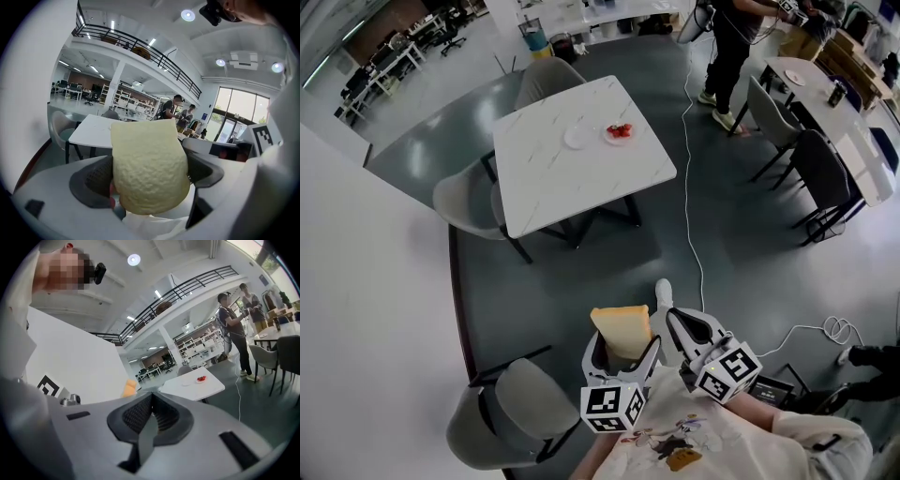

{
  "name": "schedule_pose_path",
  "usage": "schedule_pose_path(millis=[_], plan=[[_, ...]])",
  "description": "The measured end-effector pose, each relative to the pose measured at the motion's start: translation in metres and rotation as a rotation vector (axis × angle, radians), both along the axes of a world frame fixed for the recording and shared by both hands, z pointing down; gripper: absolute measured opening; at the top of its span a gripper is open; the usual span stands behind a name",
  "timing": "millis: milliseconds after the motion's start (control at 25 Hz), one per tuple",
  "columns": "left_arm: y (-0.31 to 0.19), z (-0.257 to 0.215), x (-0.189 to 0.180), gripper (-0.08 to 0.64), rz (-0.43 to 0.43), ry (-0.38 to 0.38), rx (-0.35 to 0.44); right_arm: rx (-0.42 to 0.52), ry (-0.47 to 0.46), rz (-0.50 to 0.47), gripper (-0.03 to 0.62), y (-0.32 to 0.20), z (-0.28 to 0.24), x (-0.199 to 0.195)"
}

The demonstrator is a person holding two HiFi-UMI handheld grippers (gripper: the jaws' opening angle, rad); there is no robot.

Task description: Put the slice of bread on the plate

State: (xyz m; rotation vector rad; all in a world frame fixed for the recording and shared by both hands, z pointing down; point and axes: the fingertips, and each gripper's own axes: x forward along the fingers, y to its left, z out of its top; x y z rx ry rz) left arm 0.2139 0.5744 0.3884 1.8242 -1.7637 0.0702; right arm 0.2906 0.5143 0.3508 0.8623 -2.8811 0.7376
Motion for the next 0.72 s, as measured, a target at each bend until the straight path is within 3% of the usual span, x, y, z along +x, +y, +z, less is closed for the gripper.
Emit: schedule_pose_path(millis=[200, 520, 720], plan=[[-0.050, -0.001, -0.012, 0.506, -0.007, 0.008, -0.017, 0.002, -0.007, 0.002, 0.005, -0.054, -0.001, -0.010], [-0.155, -0.024, -0.043, 0.506, -0.036, -0.057, 0.013, 0.007, -0.039, -0.011, 0.005, -0.163, -0.006, -0.033], [-0.206, -0.025, -0.050, 0.506, -0.061, -0.059, -0.009, 0.003, -0.052, -0.040, 0.005, -0.214, -0.007, -0.044]])
